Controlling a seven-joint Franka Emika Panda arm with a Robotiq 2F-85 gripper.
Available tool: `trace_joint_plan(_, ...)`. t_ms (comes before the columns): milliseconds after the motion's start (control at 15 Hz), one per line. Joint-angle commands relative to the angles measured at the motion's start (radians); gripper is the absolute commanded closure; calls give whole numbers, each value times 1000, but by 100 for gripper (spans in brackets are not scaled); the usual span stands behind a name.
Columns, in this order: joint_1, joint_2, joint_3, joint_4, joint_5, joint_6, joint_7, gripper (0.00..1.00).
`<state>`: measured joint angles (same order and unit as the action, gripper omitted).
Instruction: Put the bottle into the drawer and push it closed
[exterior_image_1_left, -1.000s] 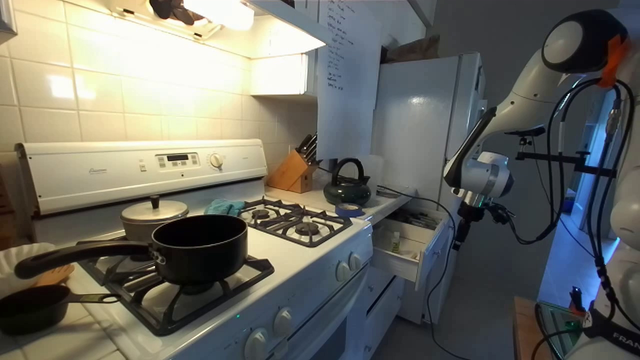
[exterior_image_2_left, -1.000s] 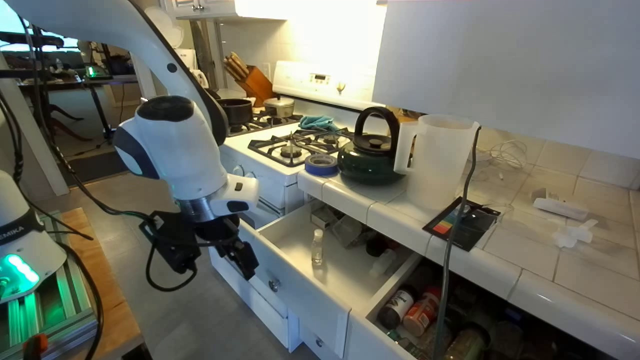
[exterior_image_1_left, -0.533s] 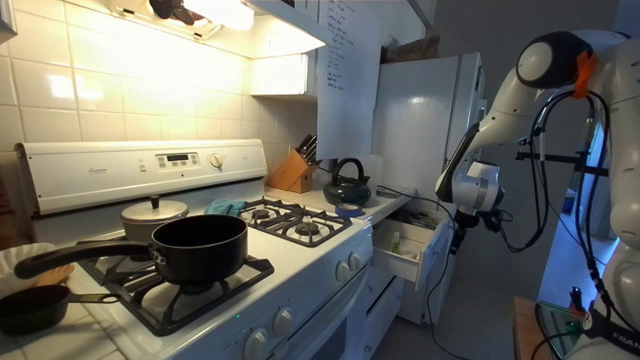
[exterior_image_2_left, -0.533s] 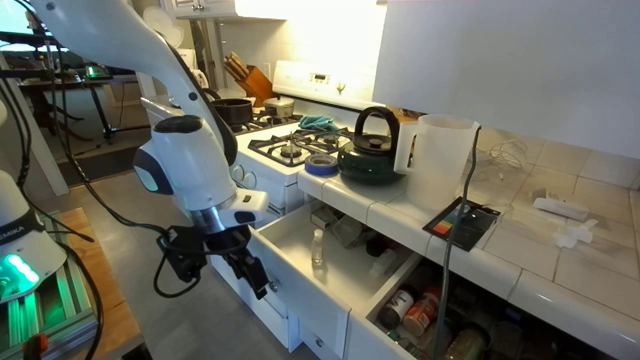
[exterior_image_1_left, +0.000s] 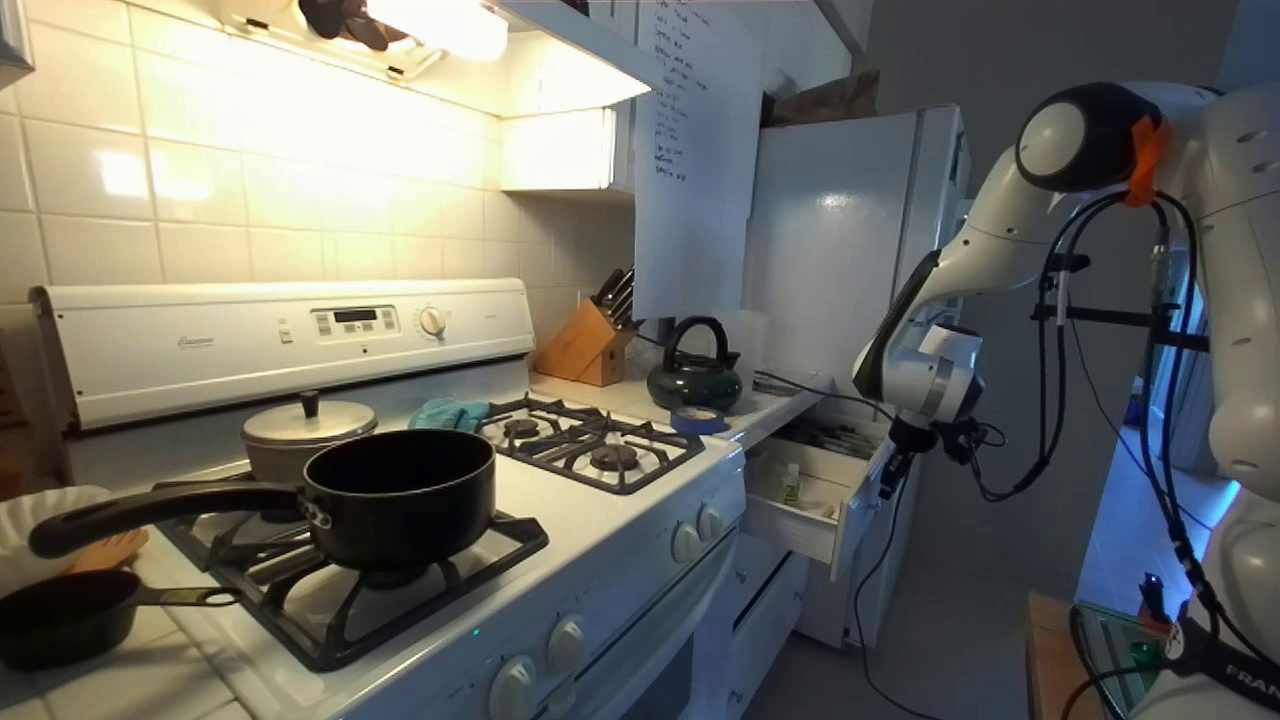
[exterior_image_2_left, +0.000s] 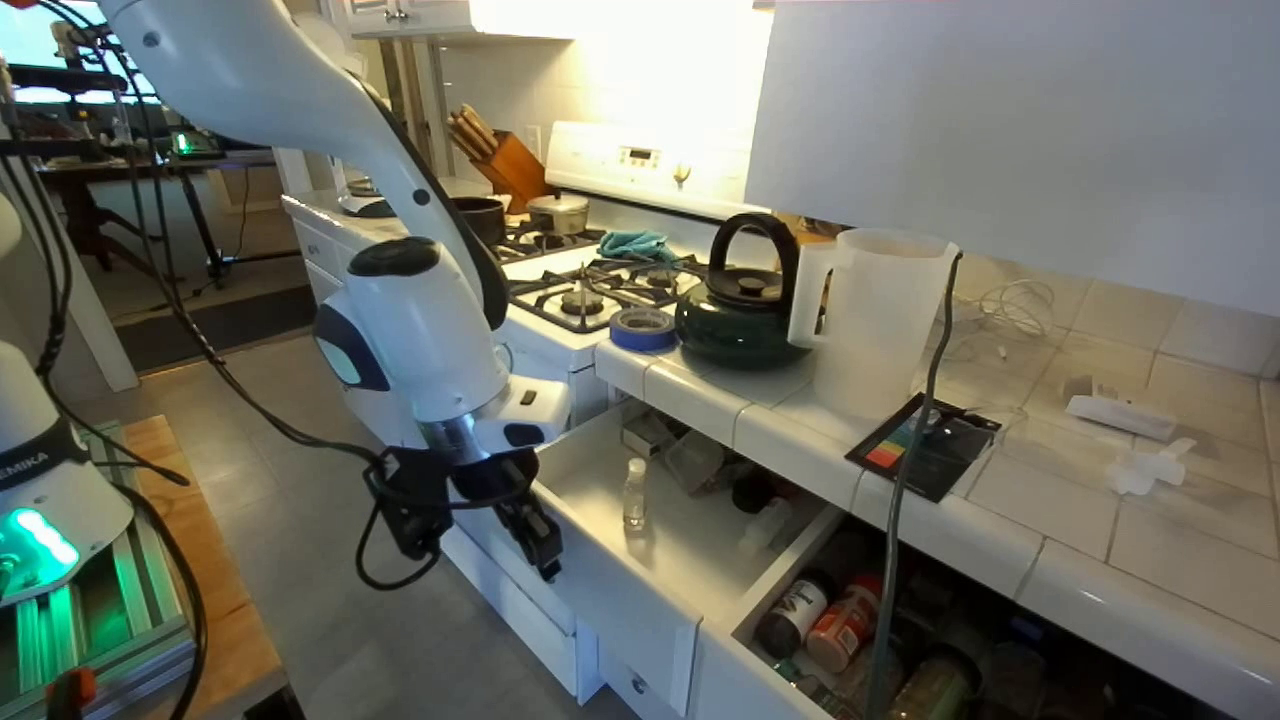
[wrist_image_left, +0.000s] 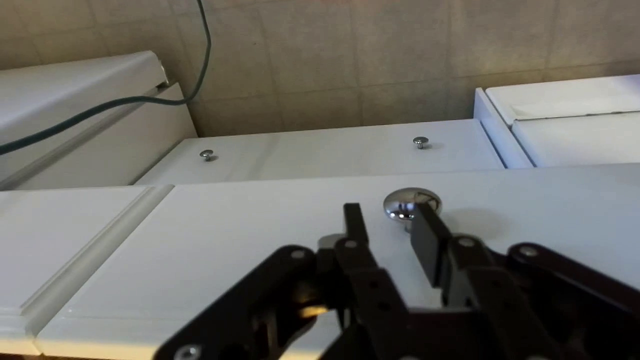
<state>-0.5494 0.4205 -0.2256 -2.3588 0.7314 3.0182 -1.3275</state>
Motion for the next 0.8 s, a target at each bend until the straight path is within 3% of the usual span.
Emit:
trace_joint_plan(0,-76,-52,64,-21,73,-23,-43,98)
trace_joint_plan(200,-142,-77,123,-17,133,-26,-74,100)
trace_joint_plan(400,-235,-92,227,25,253,-38,-141,100)
trace_joint_plan(733,-300,-28,327,100,384,-28,-209,100)
